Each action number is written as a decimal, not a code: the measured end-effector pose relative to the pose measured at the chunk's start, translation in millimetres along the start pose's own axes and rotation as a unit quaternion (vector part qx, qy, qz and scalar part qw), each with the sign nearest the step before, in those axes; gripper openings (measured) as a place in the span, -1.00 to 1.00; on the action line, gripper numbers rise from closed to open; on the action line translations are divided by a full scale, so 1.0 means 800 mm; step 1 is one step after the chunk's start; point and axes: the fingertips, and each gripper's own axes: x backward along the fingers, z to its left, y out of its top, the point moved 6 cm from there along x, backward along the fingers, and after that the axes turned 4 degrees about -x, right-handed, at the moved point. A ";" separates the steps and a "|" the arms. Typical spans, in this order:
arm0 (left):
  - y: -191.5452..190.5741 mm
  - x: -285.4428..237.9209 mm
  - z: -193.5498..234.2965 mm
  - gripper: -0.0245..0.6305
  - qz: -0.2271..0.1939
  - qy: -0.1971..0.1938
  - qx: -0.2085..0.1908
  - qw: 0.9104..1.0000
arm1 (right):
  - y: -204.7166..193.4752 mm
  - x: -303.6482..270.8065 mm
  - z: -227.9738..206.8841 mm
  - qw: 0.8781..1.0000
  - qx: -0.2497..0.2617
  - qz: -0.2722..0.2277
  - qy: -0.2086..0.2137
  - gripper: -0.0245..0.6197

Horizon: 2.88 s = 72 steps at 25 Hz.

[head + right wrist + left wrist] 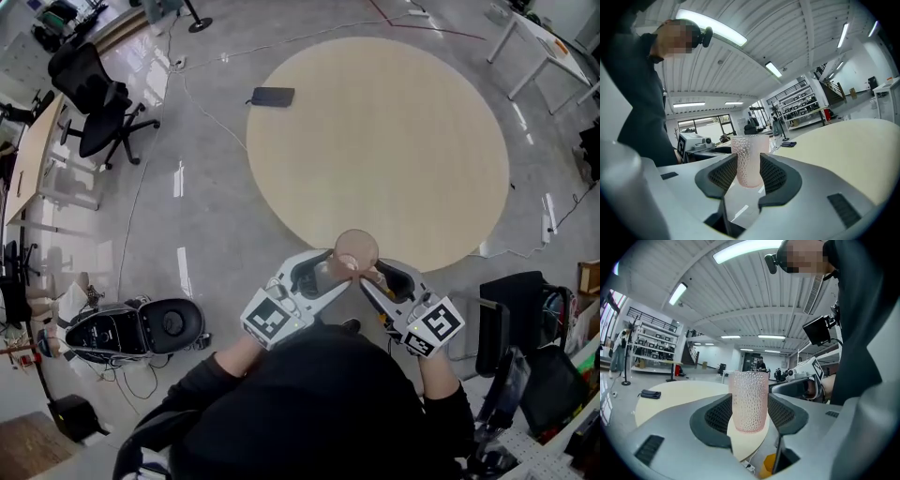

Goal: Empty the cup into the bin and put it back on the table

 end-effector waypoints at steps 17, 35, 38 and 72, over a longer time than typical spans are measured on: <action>-0.035 -0.024 0.229 -0.19 0.029 -0.056 -0.039 0.997 | 0.015 -0.196 -0.100 0.995 0.034 0.084 -0.050 -0.43; -0.107 -0.138 0.317 -0.19 0.155 0.002 -0.088 0.984 | -0.007 -0.250 -0.251 0.978 0.131 0.159 -0.026 -0.43; -0.127 -0.149 0.329 -0.19 0.177 0.011 -0.091 0.980 | -0.022 -0.262 -0.268 0.975 0.133 0.175 -0.023 -0.43; -0.211 -0.157 0.364 -0.19 0.270 0.020 -0.038 0.962 | -0.098 -0.303 -0.305 0.965 0.091 0.241 -0.042 -0.43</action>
